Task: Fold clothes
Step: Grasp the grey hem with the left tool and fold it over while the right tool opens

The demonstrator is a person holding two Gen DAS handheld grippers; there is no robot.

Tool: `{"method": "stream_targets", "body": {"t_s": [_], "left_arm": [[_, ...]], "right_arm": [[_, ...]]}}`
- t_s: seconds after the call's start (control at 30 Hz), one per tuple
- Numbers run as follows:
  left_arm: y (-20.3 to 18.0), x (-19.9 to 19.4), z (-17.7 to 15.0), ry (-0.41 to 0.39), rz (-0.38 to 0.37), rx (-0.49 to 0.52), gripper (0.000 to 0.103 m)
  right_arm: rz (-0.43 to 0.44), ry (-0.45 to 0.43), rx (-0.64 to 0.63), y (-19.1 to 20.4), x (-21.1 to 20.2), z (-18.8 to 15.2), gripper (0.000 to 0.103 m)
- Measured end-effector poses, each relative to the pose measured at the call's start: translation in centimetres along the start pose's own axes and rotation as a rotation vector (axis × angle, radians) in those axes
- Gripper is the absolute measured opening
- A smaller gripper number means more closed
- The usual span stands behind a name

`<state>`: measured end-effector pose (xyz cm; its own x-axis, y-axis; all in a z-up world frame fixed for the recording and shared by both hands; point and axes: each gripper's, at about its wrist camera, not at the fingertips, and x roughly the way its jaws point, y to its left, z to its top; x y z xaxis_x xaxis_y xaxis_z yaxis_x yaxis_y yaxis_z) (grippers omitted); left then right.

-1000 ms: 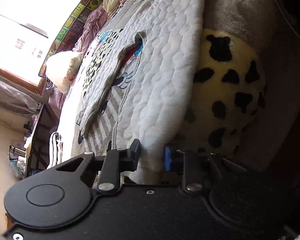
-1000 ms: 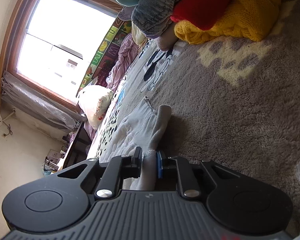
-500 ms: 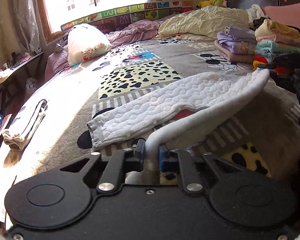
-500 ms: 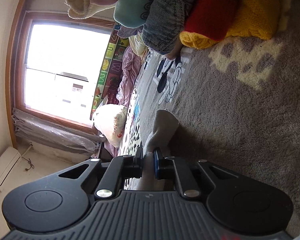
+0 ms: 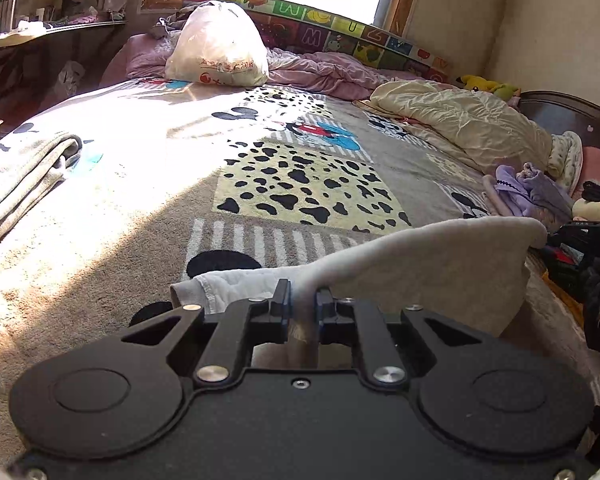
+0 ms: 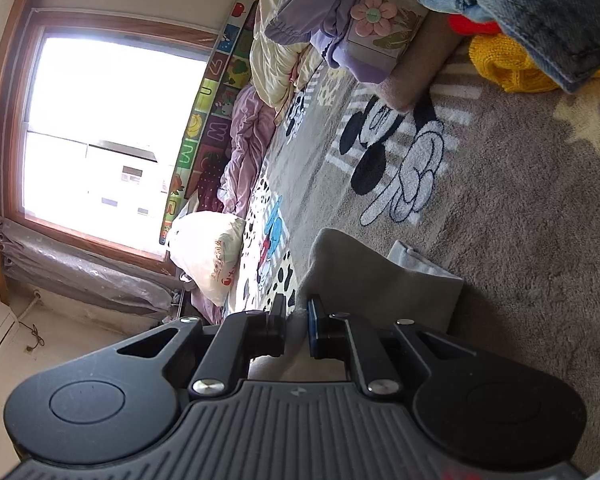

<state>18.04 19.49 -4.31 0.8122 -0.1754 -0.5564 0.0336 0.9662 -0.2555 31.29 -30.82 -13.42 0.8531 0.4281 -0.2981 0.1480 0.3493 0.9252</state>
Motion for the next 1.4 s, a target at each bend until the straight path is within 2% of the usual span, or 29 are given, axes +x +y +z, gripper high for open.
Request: {"method": "stream_targets", "body": {"t_s": [0.13, 0.2, 0.23, 0.27, 0.33, 0.47, 0.53, 0.63, 0.7, 0.77, 0.83, 0.93, 1.07, 1.23, 1.3, 1.33, 1.4], "left_arm": [[2.0, 1.2, 0.1, 0.017, -0.057, -0.065, 0.011], [3.1, 1.7, 0.3, 0.015, -0.090, -0.108, 0.014], [3.7, 2.0, 0.3, 0.002, -0.109, -0.135, 0.020], [4.2, 2.2, 0.3, -0.009, -0.113, -0.163, 0.033], [5.1, 2.3, 0.1, -0.016, -0.105, -0.205, 0.049], [6.4, 2.7, -0.5, -0.035, -0.114, -0.257, 0.050], [7.0, 3.2, -0.7, -0.041, -0.124, -0.308, 0.050], [7.7, 4.1, -1.1, -0.039, -0.104, -0.375, 0.050], [7.6, 4.7, -1.2, -0.029, -0.068, -0.377, 0.050], [7.2, 5.1, -1.3, -0.015, -0.063, -0.353, 0.049], [6.6, 5.3, -1.4, -0.006, -0.029, -0.328, 0.047], [6.2, 5.8, -1.9, 0.001, 0.054, -0.282, 0.032], [4.9, 6.1, -2.2, 0.016, 0.115, -0.176, 0.030], [4.6, 6.3, -2.6, 0.008, 0.151, -0.146, 0.033], [4.2, 6.4, -2.7, 0.003, 0.151, -0.121, 0.017], [4.1, 6.1, -2.6, -0.006, 0.143, -0.119, 0.013], [4.1, 4.9, -2.3, -0.038, 0.119, -0.137, 0.012]], "right_arm": [[-0.061, 0.022, -0.044, 0.4, 3.0, -0.2, 0.013], [-0.082, 0.029, -0.062, 0.3, 4.0, -0.3, 0.013], [-0.091, 0.032, -0.072, 0.3, 4.5, -0.4, 0.013], [-0.099, 0.033, -0.083, 0.3, 5.0, -0.4, 0.013], [-0.120, 0.028, -0.112, 0.3, 5.9, -0.5, 0.013], [-0.136, -0.007, -0.161, 0.5, 6.5, -0.8, 0.025], [-0.124, -0.037, -0.206, 1.2, 6.1, -0.9, 0.035], [-0.106, -0.069, -0.273, 2.5, 5.4, -1.2, 0.039], [-0.089, -0.079, -0.331, 3.3, 4.8, -1.8, 0.042], [-0.081, -0.043, -0.393, 3.8, 4.7, -2.8, 0.047], [-0.072, 0.007, -0.445, 3.9, 4.7, -4.2, 0.047], [-0.069, 0.094, -0.513, 3.7, 4.8, -6.9, 0.047], [-0.094, 0.163, -0.598, 3.3, 4.7, -10.0, 0.046], [-0.121, 0.150, -0.619, 3.2, 3.7, -10.8, 0.046], [-0.134, 0.154, -0.626, 3.2, 3.3, -10.8, 0.046], [-0.144, 0.162, -0.633, 3.1, 3.3, -10.8, 0.046], [-0.151, 0.171, -0.636, 2.9, 3.2, -10.8, 0.046]]}}
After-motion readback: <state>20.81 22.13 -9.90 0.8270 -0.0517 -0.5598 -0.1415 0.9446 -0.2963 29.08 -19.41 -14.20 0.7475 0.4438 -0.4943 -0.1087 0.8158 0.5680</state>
